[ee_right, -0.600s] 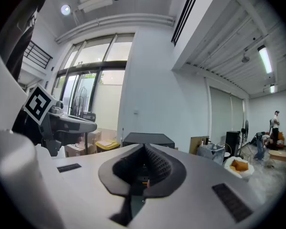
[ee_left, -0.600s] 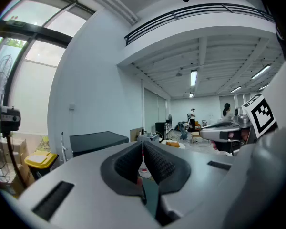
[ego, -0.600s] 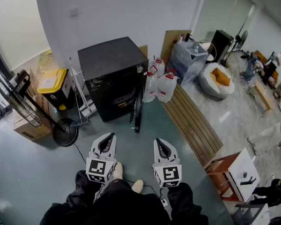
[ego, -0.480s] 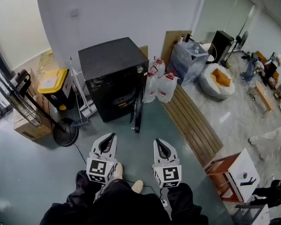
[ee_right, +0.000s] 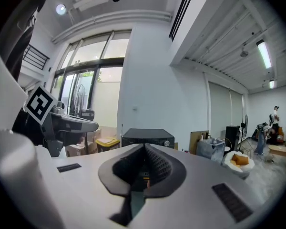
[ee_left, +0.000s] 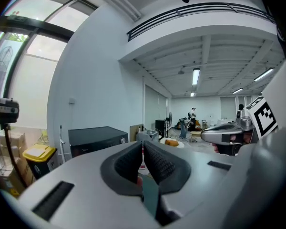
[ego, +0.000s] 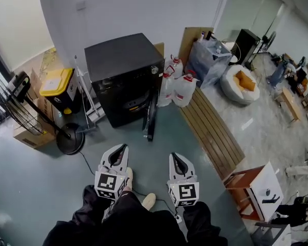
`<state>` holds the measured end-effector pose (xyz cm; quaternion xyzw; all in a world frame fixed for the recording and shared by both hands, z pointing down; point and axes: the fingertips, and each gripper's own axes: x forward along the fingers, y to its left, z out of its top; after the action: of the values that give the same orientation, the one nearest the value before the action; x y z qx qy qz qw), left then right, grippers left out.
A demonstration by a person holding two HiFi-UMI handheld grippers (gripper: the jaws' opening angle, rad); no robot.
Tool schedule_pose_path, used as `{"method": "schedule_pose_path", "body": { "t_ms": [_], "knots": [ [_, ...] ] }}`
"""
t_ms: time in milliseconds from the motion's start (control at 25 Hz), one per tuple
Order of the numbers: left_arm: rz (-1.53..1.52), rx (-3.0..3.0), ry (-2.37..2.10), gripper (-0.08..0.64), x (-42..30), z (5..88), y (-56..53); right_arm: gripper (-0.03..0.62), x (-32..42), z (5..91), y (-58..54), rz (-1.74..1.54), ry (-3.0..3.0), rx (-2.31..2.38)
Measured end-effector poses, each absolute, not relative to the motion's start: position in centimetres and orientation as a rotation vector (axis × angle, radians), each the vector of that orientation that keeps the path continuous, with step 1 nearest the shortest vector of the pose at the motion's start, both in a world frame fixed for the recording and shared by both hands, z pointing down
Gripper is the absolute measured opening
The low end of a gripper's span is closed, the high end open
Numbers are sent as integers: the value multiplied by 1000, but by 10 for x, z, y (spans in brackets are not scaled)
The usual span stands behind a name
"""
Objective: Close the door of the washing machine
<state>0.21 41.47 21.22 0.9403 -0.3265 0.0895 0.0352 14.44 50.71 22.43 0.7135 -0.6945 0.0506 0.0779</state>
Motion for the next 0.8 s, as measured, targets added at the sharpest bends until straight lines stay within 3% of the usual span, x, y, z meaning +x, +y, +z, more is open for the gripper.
{"method": "schedule_pose_path", "body": {
  "t_ms": [800],
  "knots": [
    [551,2774,-807,29,50,383,210,17,194,398,319,482,-1853,2167]
  ]
}}
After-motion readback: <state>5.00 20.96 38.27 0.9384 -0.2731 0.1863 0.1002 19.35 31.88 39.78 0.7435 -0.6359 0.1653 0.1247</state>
